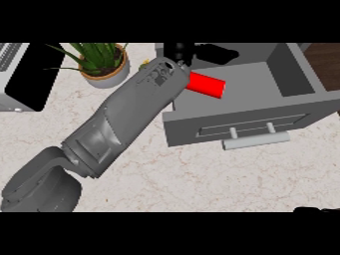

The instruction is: Pick up the can, place it into the drawer and close the drawer

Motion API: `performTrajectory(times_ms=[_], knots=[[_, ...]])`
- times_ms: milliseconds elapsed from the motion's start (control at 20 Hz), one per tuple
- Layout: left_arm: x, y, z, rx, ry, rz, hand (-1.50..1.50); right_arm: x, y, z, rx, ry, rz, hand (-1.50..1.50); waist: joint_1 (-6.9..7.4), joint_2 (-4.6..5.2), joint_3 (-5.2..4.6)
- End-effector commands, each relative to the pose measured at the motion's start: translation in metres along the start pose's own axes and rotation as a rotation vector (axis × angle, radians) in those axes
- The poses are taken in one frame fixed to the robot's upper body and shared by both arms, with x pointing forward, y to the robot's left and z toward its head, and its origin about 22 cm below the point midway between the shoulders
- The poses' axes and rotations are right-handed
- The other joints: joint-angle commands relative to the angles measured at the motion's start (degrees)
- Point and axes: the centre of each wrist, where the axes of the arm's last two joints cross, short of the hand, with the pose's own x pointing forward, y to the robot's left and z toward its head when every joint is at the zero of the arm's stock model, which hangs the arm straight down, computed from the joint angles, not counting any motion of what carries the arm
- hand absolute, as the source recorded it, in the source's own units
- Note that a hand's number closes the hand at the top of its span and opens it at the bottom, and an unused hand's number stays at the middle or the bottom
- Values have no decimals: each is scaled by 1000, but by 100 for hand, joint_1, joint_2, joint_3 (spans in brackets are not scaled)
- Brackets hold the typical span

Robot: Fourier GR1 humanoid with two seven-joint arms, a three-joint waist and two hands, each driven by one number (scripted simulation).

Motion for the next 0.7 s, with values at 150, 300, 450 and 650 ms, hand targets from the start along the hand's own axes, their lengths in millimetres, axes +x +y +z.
performTrajectory(times_ms=[150,300,450,650], knots=[[10,0,-3,43,-11,41,-150,13,2,-2,23,-50,68,-150,-4,23,-4],[3,-2,3,40,15,68,-150,25,-4,-8,16,-122,204,-150,24,13,-6],[7,0,-1,49,52,94,-150,24,-5,-2,49,-162,285,-150,65,-8,-1],[20,-1,-3,43,31,150,-150,43,4,-9,76,-212,380,-150,132,2,-12]])
